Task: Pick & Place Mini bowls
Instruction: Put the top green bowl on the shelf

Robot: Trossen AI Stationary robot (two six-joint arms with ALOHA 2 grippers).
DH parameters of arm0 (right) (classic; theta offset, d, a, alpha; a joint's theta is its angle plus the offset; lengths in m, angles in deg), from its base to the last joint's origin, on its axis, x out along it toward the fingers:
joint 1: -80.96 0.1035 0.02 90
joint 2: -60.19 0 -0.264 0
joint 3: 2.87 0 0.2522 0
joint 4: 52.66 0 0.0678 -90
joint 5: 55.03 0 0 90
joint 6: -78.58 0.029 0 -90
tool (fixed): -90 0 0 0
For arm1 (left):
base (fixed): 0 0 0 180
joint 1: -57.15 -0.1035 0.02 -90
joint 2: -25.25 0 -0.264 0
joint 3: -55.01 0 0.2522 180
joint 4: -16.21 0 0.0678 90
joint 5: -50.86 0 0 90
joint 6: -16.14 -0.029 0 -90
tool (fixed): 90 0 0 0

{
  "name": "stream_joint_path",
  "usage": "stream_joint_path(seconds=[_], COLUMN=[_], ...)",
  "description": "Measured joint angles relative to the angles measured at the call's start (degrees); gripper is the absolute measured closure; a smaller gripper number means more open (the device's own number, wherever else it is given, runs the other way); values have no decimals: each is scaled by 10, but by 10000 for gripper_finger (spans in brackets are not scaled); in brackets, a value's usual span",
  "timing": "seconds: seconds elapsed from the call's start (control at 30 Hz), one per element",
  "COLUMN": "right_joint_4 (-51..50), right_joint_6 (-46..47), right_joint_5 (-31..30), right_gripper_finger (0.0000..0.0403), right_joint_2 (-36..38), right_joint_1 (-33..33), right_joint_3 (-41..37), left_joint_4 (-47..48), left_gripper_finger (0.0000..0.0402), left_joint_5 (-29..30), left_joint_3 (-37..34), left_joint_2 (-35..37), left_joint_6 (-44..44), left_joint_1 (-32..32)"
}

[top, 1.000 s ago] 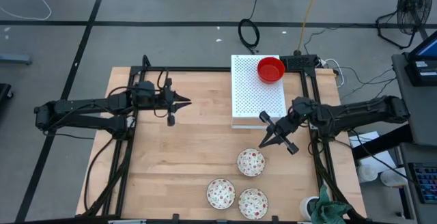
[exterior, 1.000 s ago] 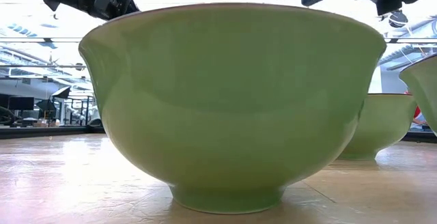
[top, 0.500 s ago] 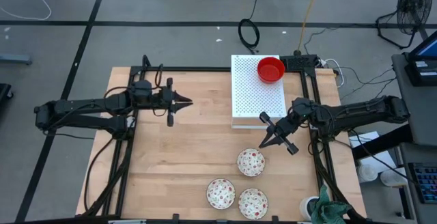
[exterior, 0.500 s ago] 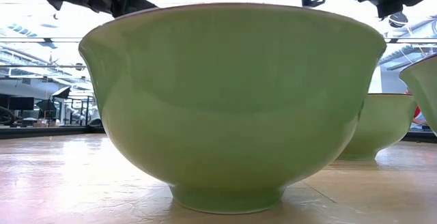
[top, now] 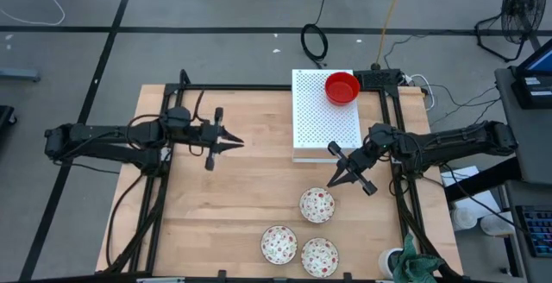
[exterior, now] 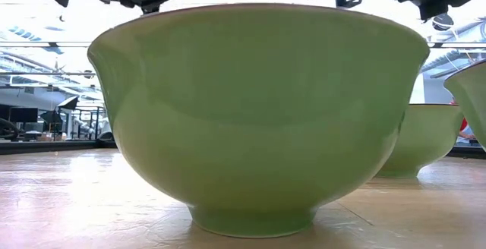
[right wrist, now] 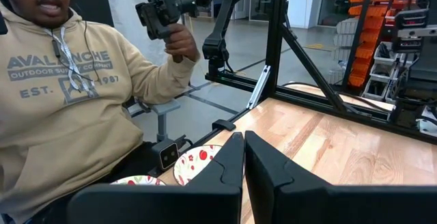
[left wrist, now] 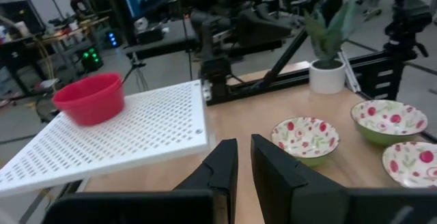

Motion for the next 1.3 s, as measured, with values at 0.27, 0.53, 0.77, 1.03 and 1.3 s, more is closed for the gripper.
stream_joint_path(seconds=[0.27,0.53,0.77,1.03,1.3], right_joint_4=[-5,-8,-8,-19,-40], right_joint_6=[0,0,0,9,76], right_joint_5=[0,-2,-2,-2,-177], right_gripper_finger=[403,403,403,403,380], right_joint_2=[0,0,0,0,0], right_joint_1=[0,0,0,0,24], right_joint_3=[0,0,0,0,0], left_joint_4=[-23,-35,-37,-102,-114], left_gripper_finger=[353,353,353,353,353], left_joint_5=[-7,-174,-221,-210,-7], left_joint_3=[0,0,0,0,0], left_joint_2=[0,0,0,-31,-74], left_joint_6=[0,-34,-76,-73,-68], left_joint_1=[27,61,102,173,206])
